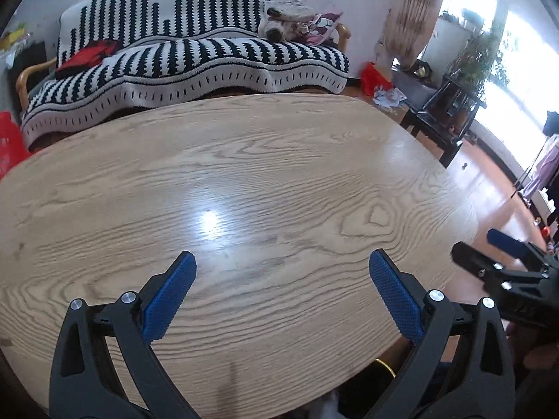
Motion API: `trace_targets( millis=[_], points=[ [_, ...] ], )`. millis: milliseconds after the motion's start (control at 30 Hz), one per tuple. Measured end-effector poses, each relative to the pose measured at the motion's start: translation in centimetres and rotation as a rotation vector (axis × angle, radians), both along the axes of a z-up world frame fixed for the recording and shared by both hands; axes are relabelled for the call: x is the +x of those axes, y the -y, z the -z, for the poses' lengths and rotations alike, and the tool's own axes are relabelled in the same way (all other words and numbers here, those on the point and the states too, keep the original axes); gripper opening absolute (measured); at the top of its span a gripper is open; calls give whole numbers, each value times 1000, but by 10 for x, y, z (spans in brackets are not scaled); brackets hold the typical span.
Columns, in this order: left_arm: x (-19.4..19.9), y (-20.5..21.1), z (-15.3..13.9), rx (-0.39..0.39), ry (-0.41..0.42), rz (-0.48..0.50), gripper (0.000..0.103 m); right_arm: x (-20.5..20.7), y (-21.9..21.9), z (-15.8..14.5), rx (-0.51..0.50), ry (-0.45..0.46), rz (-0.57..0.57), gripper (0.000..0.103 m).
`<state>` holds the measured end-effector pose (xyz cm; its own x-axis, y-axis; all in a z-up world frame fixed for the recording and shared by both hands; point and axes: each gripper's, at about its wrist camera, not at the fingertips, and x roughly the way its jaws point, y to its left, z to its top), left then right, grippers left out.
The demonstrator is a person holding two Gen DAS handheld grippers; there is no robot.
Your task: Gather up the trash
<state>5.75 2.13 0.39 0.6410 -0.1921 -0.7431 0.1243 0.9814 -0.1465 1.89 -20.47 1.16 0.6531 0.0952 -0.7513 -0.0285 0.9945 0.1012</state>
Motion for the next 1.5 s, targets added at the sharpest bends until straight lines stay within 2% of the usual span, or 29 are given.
trace_targets(
  millis=[200, 500, 1500],
  points=[
    [-7, 10, 1, 34, 5, 14, 96, -6, -1, 1, -17, 8, -5, 96],
    [-8, 4, 10, 10, -38, -6, 96, -14, -1, -2, -16, 18, -12, 96],
    [-11, 7, 11, 31, -38, 10, 96, -16, -1, -5, -12, 24, -18, 96]
  ],
)
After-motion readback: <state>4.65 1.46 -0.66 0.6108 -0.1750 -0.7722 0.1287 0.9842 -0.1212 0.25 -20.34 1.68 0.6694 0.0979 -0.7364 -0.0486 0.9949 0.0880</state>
